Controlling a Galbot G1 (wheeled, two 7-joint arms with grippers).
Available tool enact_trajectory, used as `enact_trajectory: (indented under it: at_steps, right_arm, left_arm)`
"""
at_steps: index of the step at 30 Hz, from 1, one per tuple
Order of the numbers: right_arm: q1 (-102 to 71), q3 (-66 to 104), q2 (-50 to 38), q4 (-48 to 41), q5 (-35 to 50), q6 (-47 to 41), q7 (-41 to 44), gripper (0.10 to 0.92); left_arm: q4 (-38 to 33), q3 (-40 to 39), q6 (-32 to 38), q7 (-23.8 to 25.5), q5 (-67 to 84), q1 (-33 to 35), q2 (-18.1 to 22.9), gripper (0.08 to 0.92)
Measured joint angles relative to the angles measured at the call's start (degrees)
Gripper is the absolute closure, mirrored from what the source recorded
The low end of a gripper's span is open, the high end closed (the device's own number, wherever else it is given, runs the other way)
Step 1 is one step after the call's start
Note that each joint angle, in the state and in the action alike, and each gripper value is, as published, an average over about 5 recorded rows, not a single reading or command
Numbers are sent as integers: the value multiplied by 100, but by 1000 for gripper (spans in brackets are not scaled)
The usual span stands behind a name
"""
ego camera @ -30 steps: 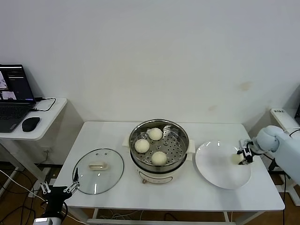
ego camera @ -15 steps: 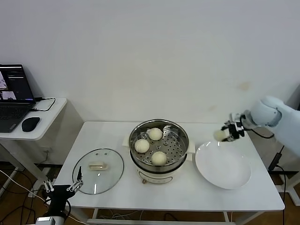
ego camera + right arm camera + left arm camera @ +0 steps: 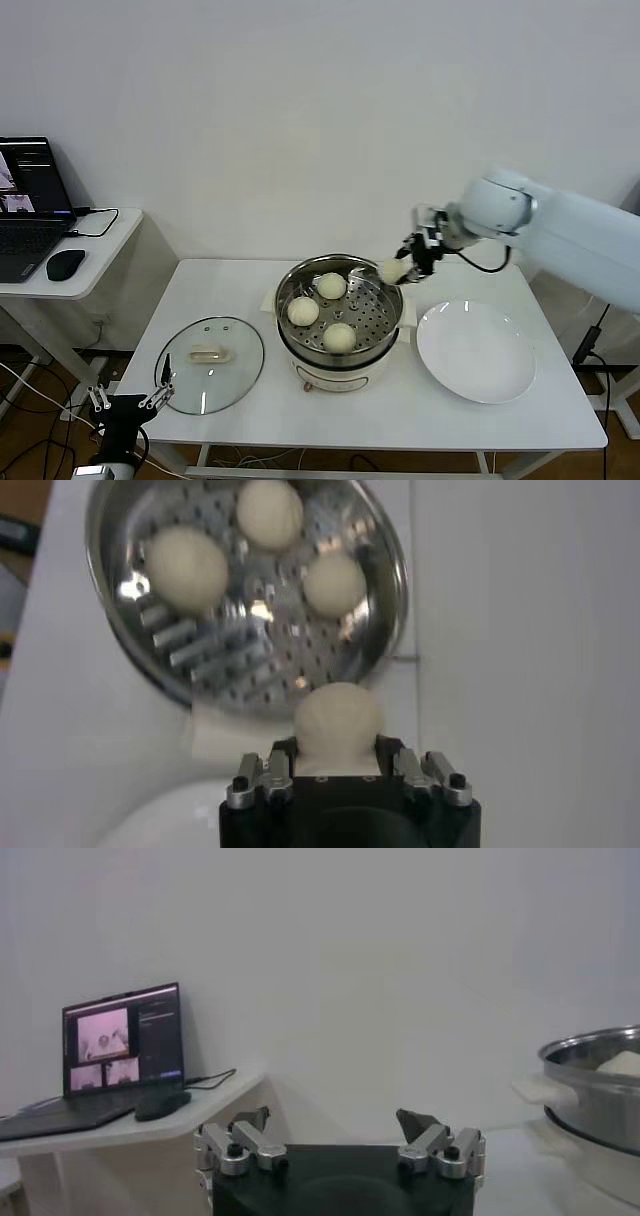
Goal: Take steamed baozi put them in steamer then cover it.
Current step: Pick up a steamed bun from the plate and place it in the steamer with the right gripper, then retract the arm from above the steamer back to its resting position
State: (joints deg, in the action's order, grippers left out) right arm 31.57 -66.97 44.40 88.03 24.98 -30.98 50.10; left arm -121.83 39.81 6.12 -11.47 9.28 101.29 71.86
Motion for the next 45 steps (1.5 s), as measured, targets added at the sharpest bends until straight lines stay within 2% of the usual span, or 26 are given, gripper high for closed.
enact_trajectory:
  at_steps: [12,23,26,33,36,45]
  right_arm:
    - [-340,-291,859,-436,216,-551,-296,516]
    - [-674,-361,1180,-803,26,-670,-353,508]
    - [-723,-342,1190,-832,5,-679,-375,472]
    - [-692,-231,1097,-775,-4,-689,-356,279]
    - [-628,-149,991,-692,15,-689,-353,221]
    - [-711,321,326,-1,310,-654,-782,203]
  left_arm:
    - [77,54,47,-1,11,-44,30,177]
    - [160,58,47,-1,24,-122,9,177]
    - [164,57,45,-1,24,-130,4,177]
    - [175,50,38,-1,24,-148,-12,177]
    - [175,44,29,-1,26,-167,-23,177]
    - [222,8,16,0,27,-231,-41,177]
